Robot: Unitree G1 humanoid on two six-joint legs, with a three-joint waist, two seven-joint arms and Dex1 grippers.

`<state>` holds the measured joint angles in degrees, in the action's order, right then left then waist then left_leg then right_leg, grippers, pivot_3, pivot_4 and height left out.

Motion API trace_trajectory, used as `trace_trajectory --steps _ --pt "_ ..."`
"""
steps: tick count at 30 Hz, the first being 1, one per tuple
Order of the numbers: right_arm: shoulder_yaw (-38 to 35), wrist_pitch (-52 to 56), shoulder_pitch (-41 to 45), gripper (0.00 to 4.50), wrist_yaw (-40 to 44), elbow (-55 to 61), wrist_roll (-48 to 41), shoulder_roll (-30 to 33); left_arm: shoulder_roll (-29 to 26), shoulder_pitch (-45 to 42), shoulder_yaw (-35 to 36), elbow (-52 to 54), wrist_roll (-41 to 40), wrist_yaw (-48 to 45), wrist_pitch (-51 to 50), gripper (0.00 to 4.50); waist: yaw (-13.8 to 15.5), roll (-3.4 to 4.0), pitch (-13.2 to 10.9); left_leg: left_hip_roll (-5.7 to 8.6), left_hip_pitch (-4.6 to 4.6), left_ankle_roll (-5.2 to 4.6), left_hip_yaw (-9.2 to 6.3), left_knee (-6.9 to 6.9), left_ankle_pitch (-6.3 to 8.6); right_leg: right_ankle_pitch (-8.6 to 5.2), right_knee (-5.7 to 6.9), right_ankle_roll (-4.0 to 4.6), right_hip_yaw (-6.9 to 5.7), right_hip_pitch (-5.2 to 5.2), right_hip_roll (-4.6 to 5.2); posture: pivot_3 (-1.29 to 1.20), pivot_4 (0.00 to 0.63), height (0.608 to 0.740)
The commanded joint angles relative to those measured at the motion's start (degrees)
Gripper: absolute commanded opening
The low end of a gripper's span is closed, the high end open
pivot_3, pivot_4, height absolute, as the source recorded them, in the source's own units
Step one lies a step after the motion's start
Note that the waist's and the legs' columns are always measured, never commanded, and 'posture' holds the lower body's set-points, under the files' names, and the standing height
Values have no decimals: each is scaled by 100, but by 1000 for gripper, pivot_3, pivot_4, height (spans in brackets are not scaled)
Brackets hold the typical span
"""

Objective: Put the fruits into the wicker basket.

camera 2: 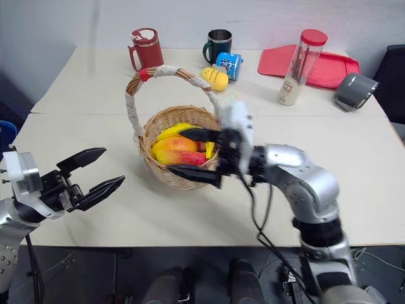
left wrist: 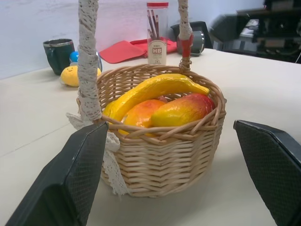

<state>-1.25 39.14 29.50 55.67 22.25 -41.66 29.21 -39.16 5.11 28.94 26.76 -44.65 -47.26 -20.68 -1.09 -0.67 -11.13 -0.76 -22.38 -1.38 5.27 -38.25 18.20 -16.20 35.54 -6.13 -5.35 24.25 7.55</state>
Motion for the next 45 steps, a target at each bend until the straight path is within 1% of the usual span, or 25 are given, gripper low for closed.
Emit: trace_trajectory --steps 1,2,3,6,8,12,15,18,21,24,27,28,29,31,32,34,36,37,39,41,43,45 --pt "-705 -365 -418 4438 716 -626 78 865 -90 -55 207 -101 -287 -156 -50 4500 4 -2 -1 2 0 -2 4 -2 1 1 -1 -2 2 0 0 0 150 740" --pt "-732 -619 -446 4438 832 -929 251 1007 -91 -60 230 -108 -388 -171 -116 4500 -9 -3 -1 2 1 -3 4 -4 1 3 -2 -5 3 -3 1 0 150 740" --pt "-712 -978 -374 4438 868 -1248 467 1019 -96 -72 233 -108 -455 -167 -174 4500 -34 -3 -1 1 5 -4 9 -9 2 4 -2 -6 7 -4 0 0 150 740" --pt "-458 -1878 239 4438 1108 -2396 1002 848 -129 -101 145 -43 -508 -137 -285 4500 -105 -5 -2 -7 31 2 25 -6 0 4 -3 -5 23 -10 -5 0 150 740" --pt "-270 -2218 633 4438 1394 -2973 1204 733 -150 -99 91 8 -436 -173 -265 4500 -112 -2 -4 -10 41 13 28 -1 -6 1 4 -1 25 -9 -10 0 150 740" --pt "143 -2948 1903 4438 2172 -4611 1583 261 -240 -23 24 96 -471 -371 -312 4500 -96 -1 -4 -14 37 20 26 0 -8 -2 14 5 23 -5 -11 0 150 740" --pt "335 -3562 2755 4438 2501 -5800 1918 -185 -211 -61 1 95 -379 -357 -197 4500 -92 -1 -4 -12 32 18 26 -2 -8 -1 19 5 23 -4 -8 0 150 740" --pt "374 -3674 3383 3834 2784 -6595 2017 -590 -213 -126 45 164 -326 -253 -138 4500 -80 -1 -4 -14 25 19 19 -1 -7 -1 15 6 17 -2 -5 0 150 740" --pt "427 -3793 3666 2754 3166 -7016 2150 -775 -244 -157 125 207 -338 -173 -132 4500 -53 -1 -4 -12 16 18 9 -2 -7 -1 12 6 8 -1 2 0 150 740" --pt "428 -4058 3761 1705 3415 -7226 2227 -856 -266 -130 170 203 -258 -179 -64 4500 -58 -1 -4 -6 11 13 6 -5 -4 0 10 4 5 -2 8 0 150 740" --pt "351 -3965 3692 687 3532 -7067 2206 -678 -259 -167 128 177 -244 -194 -43 4500 -71 0 -5 -6 11 14 7 -5 -4 0 9 4 5 -2 7 0 150 740" --pt "331 -3894 3664 270 3545 -6992 2189 -625 -256 -178 114 171 -244 -200 -40 4500 -69 0 -5 -7 11 16 7 -5 -5 0 10 4 5 -2 6 0 150 740" --pt "313 -3792 3488 124 3527 -6647 2164 -453 -241 -242 41 137 -234 -216 -29 4500 -63 0 -5 -9 11 18 6 -5 -7 0 11 4 5 -2 6 0 150 740" --pt "300 -3643 3209 139 3467 -6106 2120 -219 -220 -317 -53 104 -217 -242 -14 4500 -34 0 -5 -9 10 20 -2 -7 -8 0 12 4 -2 -2 8 0 150 740" --pt "192 -3326 2869 139 3278 -5484 2027 54 -199 -413 -155 28 -189 -279 13 4500 -31 0 -5 -9 9 20 -1 -8 -8 0 11 4 -3 -2 9 0 150 740" --pt "-18 -2826 2353 139 2922 -4544 1824 406 -166 -512 -268 -74 -143 -336 64 4500 14 0 -5 -6 6 18 -5 -10 -7 0 9 4 -8 -5 12 0 150 740" --pt "-588 -2245 1678 139 2336 -3484 1538 883 -88 -583 -324 -147 -163 -281 55 4500 40 3 -6 -6 6 18 1 -10 -3 0 7 4 -10 -4 12 0 150 740" --pt "-993 -1941 1312 139 1946 -2985 1390 1099 -27 -591 -312 -156 -206 -225 47 4500 65 4 -7 -5 6 18 3 -10 -2 0 5 3 -14 -4 11 0 150 740" --pt "-1695 -1472 706 139 1288 -2330 1148 1370 74 -576 -331 -164 -223 -177 56 4500 104 6 -8 -6 6 19 3 -6 -1 0 4 3 -24 -3 10 0 150 740" --pt "-2317 -1326 193 139 729 -2098 1094 1490 142 -617 -461 -252 -139 -204 104 4500 112 5 -8 -7 6 19 4 -10 -2 0 5 3 -27 -3 8 0 150 740" --pt "-2617 -1312 -140 139 461 -2019 1058 1547 186 -659 -545 -320 -86 -234 143 4500 98 5 -8 -7 10 19 10 -17 -2 1 7 3 -24 -6 6 0 150 740" --pt "-2912 -1765 -302 139 149 -2415 1189 1440 199 -858 -695 -485 -21 -341 180 4500 87 5 -8 -7 26 17 25 -19 -1 2 5 4 -8 -8 3 0 150 740"
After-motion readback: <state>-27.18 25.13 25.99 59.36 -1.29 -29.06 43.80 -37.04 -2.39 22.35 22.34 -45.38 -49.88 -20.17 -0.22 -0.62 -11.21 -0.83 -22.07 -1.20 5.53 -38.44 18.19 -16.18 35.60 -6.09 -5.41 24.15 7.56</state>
